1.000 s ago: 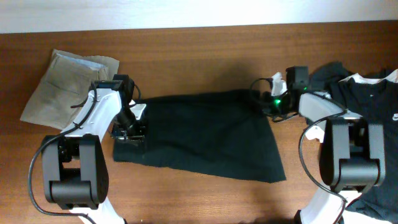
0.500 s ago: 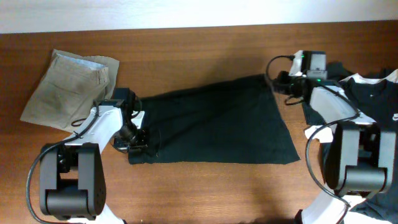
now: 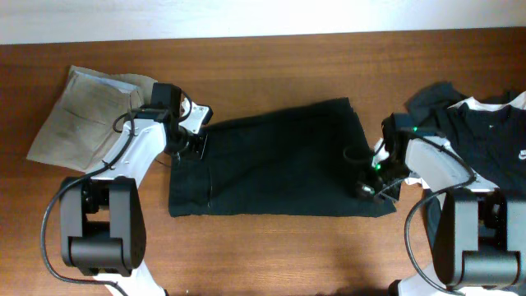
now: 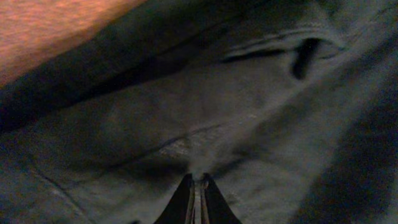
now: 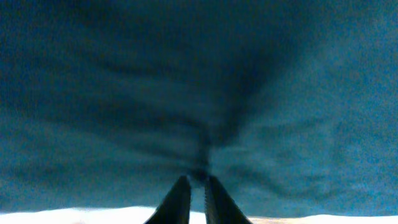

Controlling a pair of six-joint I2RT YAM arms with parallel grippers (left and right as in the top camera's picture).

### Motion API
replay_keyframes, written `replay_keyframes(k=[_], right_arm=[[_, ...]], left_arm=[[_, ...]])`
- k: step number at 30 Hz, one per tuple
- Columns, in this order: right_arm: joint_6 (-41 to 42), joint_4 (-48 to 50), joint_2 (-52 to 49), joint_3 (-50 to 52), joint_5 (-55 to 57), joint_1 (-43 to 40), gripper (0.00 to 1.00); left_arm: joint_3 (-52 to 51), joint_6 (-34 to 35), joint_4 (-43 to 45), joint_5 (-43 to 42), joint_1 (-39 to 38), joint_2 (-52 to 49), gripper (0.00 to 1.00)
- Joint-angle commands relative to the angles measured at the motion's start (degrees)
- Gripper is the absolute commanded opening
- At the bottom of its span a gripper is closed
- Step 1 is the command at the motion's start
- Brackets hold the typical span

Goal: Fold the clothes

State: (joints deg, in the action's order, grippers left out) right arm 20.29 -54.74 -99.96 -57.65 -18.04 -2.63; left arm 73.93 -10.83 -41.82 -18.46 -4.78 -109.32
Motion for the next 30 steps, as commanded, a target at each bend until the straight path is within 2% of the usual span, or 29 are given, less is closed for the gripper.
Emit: replay_keyframes(k=[1,3,5,8,10,13,14,15,17,18,20,22,24,25,26,27,30], right_arm=[[12.2,5.2,0.3,8.6,11.7,-0.3,0.04],[13.2,4.7,0.3,10.4,13.0,-1.7,0.04],[10.1,2.6,0.6,9.9,12.3,-2.3,0.04],[9.1,0.9,1.4,9.7,12.7,-2.3,0.04],[2.6,1.2,2.8,9.0,10.5,-2.3,0.04],[-5.1,-1.4,8.7,5.2,4.8,-2.3,0.1],[-8.0,-2.4,12.9,3.1,1.4,-2.3,0.18],[-9.3,-2.5,15.1,2.3,-0.7,-2.3,0.22],[-9.7,-1.8,19.4,1.7,-6.1,-2.3,0.26],[-11.5,-1.6,19.8,1.7,-8.4,-2.1,0.26],[-11.5,-0.1,18.7,2.4,-8.3,-1.0,0.25],[-10.9,2.8,15.8,3.1,-8.3,0.5,0.25],[-10.8,6.0,12.4,3.1,-8.4,2.0,0.25],[-10.6,8.0,10.4,3.1,-8.6,2.7,0.25],[-10.4,9.3,8.5,3.1,-8.6,3.3,0.25],[-10.4,10.1,6.7,3.1,-8.6,3.9,0.25],[-10.4,11.6,2.0,3.1,-9.4,5.6,0.21]], left_arm=[[-2.1,-2.1,2.2,10.4,0.9,-0.7,0.05],[-2.4,-2.1,2.9,12.6,3.2,-0.7,0.05],[-2.4,0.0,4.3,14.0,5.6,-0.7,0.05],[-2.4,1.1,4.7,13.2,9.6,-0.7,0.05],[-0.8,1.1,0.2,5.1,9.7,0.2,0.07],[0.4,3.5,-6.2,3.1,9.9,0.8,0.5],[0.3,4.0,-7.9,2.7,9.9,0.7,0.63],[0.0,5.3,-8.5,2.7,9.9,0.6,0.73],[-1.0,9.9,-9.3,2.7,10.5,0.6,0.82],[-1.9,10.7,-9.2,-0.2,11.8,0.6,0.86],[-3.9,10.6,-9.0,-5.1,15.4,0.5,0.87],[-7.8,6.2,-7.0,-12.7,17.8,0.5,0.86],[-11.0,5.4,-3.7,-15.3,17.9,0.5,0.77],[-12.7,2.4,-1.6,-16.4,17.8,0.5,0.75],[-14.1,-0.7,0.4,-18.1,17.8,0.5,0.77],[-15.5,-1.7,2.8,-18.2,17.6,0.5,0.82],[-16.8,-2.1,5.4,-13.3,17.4,-2.2,0.84]])
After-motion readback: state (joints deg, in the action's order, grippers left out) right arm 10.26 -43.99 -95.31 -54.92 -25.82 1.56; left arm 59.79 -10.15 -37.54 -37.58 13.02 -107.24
